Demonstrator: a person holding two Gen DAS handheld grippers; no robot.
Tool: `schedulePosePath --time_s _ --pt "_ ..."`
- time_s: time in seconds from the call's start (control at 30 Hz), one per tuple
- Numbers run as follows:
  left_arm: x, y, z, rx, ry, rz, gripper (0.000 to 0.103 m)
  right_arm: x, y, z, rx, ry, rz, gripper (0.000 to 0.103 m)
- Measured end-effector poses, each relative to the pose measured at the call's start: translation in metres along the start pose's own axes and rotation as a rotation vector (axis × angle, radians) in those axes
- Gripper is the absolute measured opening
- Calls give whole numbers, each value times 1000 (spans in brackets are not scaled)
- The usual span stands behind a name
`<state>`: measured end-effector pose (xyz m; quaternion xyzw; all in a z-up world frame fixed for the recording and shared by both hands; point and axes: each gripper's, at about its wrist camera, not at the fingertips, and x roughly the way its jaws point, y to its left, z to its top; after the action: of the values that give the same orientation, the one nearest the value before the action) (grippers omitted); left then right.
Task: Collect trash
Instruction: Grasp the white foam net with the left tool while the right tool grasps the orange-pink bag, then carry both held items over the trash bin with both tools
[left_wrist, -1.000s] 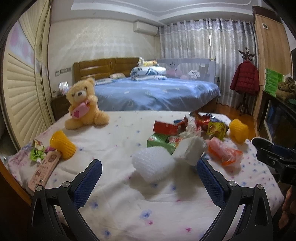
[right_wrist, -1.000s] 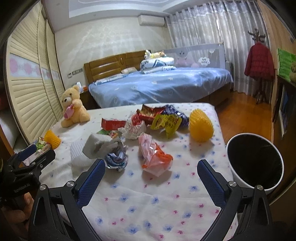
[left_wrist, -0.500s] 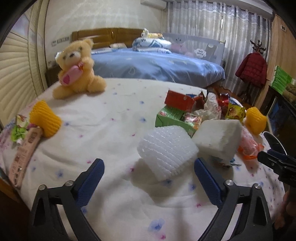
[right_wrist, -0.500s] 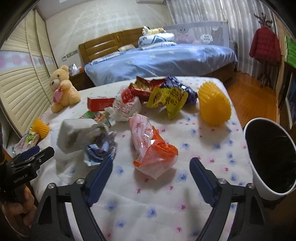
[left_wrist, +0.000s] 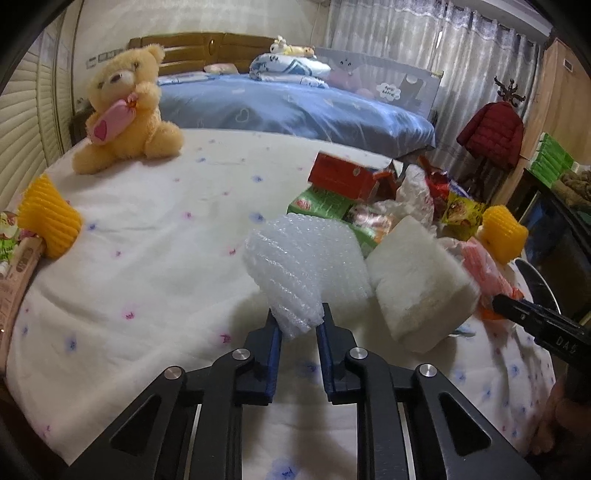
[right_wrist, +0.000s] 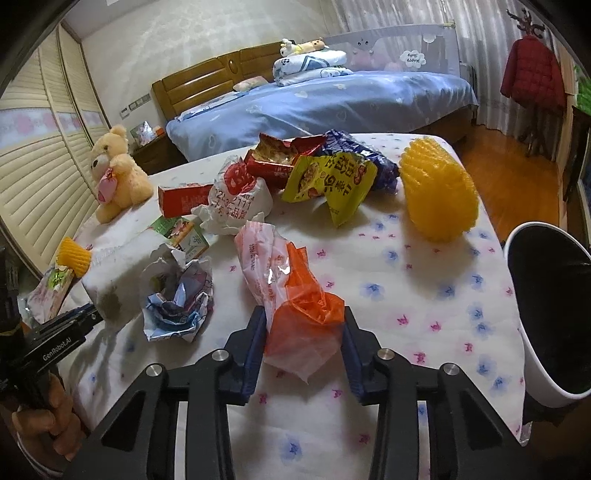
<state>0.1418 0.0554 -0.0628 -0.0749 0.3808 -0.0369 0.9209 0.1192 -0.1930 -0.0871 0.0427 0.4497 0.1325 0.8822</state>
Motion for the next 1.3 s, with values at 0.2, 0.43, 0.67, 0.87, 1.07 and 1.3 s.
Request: schedulePosePath --time_s 0.2,0.43,0.67,0.87,1.07,1.3 --pt "-25 -10 0 29 -75 12 16 -14 -8 2 21 -34 4 38" --pt "-42 -29 -5 68 -99 -27 16 -31 -19 0 41 -67 -1 38" --pt "-53 -55 1 122 -119 -65 16 -49 -36 -2 74 -102 -27 38" --pt "-48 -76 1 169 -100 -99 16 -63 -55 -4 103 -132 -52 38" --pt "-41 -99 4 217 -83 -141 16 -75 -72 -9 134 -145 -79 38" --pt "-30 -130 5 271 -58 -195 16 -90 -101 -16 178 -158 -125 38"
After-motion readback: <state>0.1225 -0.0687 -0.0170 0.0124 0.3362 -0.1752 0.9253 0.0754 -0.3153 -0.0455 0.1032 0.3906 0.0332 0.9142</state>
